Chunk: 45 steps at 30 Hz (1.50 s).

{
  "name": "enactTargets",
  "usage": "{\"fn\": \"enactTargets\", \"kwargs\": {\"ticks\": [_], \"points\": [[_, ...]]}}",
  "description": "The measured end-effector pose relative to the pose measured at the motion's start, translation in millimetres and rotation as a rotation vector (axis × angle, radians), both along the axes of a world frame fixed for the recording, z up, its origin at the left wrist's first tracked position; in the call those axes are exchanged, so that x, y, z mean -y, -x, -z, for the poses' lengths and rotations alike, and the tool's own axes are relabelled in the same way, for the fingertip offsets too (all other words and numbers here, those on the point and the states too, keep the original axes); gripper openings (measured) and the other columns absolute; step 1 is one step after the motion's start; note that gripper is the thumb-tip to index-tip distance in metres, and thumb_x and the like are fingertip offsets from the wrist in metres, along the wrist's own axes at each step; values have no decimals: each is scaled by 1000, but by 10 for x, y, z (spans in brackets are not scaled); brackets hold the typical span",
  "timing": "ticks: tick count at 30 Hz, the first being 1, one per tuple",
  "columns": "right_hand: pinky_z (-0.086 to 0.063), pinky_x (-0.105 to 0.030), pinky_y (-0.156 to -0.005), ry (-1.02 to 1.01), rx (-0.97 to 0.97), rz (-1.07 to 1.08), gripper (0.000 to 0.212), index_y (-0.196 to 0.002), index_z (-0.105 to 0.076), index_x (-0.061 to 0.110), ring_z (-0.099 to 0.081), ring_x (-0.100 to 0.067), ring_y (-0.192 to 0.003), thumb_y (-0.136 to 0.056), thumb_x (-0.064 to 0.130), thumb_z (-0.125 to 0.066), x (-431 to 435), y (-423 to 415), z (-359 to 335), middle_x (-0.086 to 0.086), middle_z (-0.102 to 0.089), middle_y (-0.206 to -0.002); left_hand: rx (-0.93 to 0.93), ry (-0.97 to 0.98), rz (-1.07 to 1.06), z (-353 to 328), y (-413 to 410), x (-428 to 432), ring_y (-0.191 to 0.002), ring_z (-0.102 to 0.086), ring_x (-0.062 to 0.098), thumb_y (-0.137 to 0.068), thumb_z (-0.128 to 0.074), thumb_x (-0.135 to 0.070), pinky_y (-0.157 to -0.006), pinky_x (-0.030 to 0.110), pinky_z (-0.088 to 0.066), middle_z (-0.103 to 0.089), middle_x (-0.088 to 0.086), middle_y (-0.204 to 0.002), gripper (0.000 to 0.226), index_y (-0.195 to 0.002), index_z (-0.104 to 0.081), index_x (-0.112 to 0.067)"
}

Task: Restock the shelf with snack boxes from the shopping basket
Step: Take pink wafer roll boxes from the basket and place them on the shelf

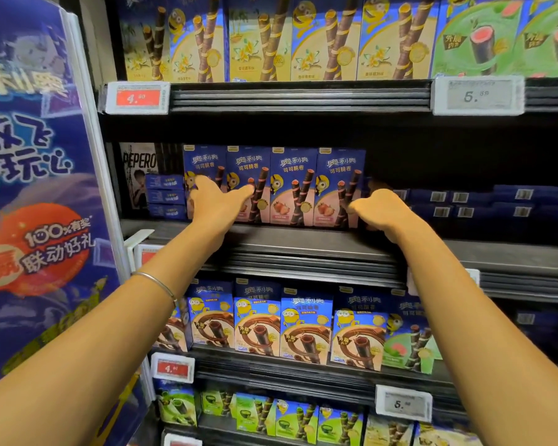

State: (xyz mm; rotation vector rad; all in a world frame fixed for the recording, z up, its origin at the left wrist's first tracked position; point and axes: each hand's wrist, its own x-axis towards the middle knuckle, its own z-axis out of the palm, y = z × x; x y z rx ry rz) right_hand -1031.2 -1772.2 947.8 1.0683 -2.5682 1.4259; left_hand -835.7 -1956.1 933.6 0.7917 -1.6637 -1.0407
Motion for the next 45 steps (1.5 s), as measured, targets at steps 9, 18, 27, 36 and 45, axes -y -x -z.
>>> {"fn": "enactTargets", "kwargs": {"ticks": [9,18,27,36,45], "points": [[-48,-23,-82,332,-67,-144,52,-134,-49,16,-57,-5,-105,-94,43,-67,-606,-267,29,5,-54,-127,-265,-35,148,40,-19,-962,-123,-62,13,-98,-73,-35,-111,41,-49,-60,-6,-132,80,-163,-28,-21],[-61,-34,-86,713,268,-253,34,-121,-64,17,-72,-18,-108,-90,28,-71,-2253,-1056,1006,-3,-74,-116,-426,-86,318,1079,-572,-2242,-123,-70,22,-88,-69,-33,-87,27,-60,-71,4,-131,66,-149,-44,-26],[-52,-33,-79,205,646,134,10,-107,-63,5,-66,-21,-90,-98,7,-61,-3904,-1347,3173,-16,-67,-98,18,-575,409,3534,-880,-3542,-115,-70,31,-105,-57,-21,-79,35,-55,-73,12,-126,35,-140,-52,-18],[-57,-49,-82,-96,944,456,5,-91,-65,17,-67,-28,-83,-95,18,-66,-5542,-1140,5217,-12,-70,-88,463,-1013,374,5067,-920,-5118,-115,-72,23,-109,-54,-36,-88,41,-52,-77,0,-119,18,-121,-63,-26],[-46,-36,-71,-364,886,461,11,-99,-64,22,-58,-26,-84,-92,27,-70,-6275,-578,7635,-13,-66,-94,545,-1259,337,6831,-167,-6156,-101,-71,19,-110,-43,-51,-94,42,-53,-75,3,-113,38,-125,-63,-23]]}}
